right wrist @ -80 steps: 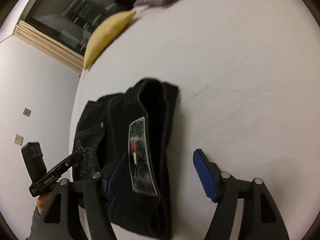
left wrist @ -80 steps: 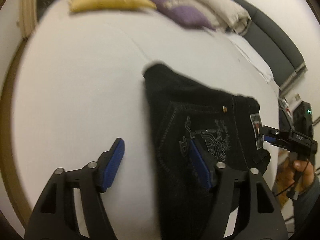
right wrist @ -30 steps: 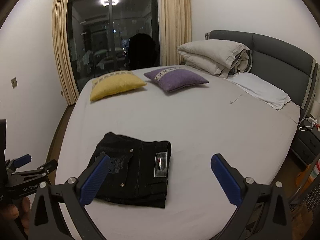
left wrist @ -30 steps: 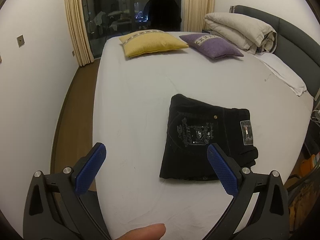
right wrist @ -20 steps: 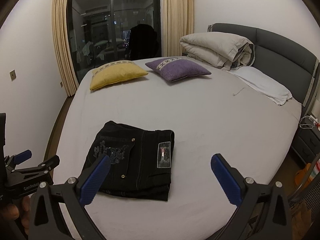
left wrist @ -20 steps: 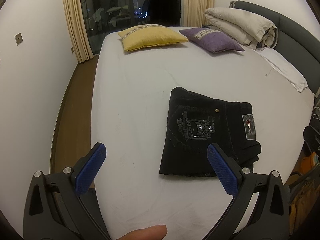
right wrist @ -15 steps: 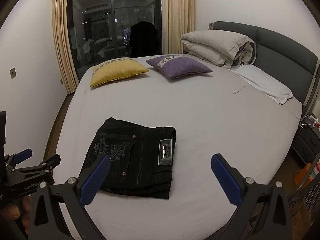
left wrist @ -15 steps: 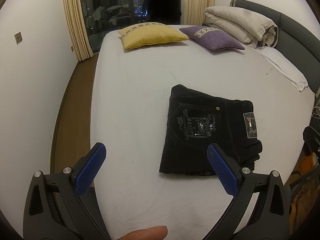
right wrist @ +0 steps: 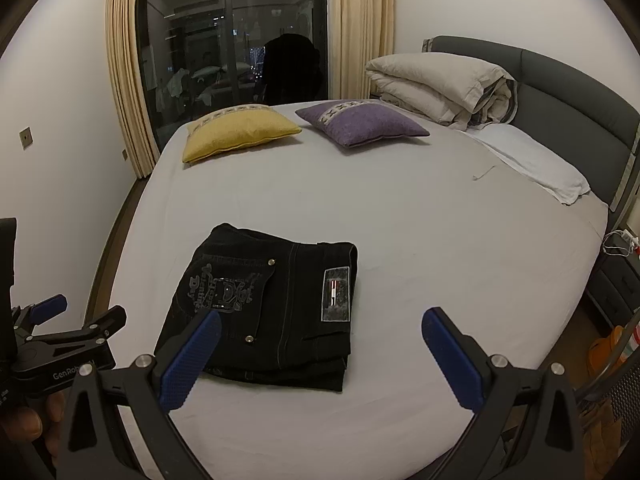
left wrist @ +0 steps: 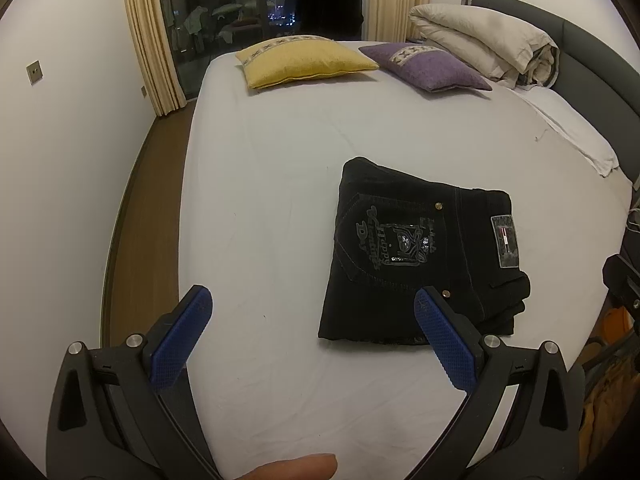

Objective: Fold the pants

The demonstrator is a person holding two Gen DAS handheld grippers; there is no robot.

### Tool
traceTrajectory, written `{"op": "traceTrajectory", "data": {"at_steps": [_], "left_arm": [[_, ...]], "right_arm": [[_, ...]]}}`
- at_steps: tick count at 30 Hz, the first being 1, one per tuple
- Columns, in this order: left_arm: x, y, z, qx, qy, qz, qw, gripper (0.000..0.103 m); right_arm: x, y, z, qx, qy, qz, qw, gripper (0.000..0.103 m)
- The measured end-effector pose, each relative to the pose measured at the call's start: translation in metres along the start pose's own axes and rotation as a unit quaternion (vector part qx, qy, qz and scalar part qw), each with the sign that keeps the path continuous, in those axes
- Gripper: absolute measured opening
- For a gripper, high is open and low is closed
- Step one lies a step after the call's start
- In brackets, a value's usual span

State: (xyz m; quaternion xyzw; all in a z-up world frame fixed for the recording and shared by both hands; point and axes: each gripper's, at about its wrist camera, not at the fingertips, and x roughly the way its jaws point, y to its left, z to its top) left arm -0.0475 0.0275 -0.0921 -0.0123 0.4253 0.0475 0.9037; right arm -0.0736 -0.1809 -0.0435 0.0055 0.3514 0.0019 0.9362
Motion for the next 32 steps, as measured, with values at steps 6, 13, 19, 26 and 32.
{"op": "traceTrajectory", "data": {"at_steps": [6, 13, 19, 26, 32], "left_arm": [[0.0011, -0.0015, -0.0009, 0.002, 0.002, -0.002, 1.0, 0.103], [0.003, -0.001, -0.0018, -0.003, 0.008, -0.006, 0.9999, 0.103], [0.003, -0.0015, -0.0019, 0.0, 0.009, -0.007, 0.9999, 0.103], [0.0025, -0.0035, -0.002, 0.003, 0.006, -0.01, 0.9999, 0.103], [0.0037, -0.0047, -0.002, 0.006, 0.007, -0.013, 0.9999, 0.103]], "right_arm": [[0.0001, 0.0013, -0.0007, 0.001, 0.0, -0.001, 1.0, 0.103], [0.001, 0.0032, -0.0027, 0.001, 0.001, 0.0, 1.0, 0.103], [0.001, 0.0027, -0.0024, 0.0, 0.001, 0.0, 1.0, 0.103], [0.0017, 0.0026, -0.003, 0.001, 0.003, 0.0, 1.0, 0.103], [0.0054, -0.0022, -0.007, 0.004, 0.007, 0.0, 1.0, 0.103]]}}
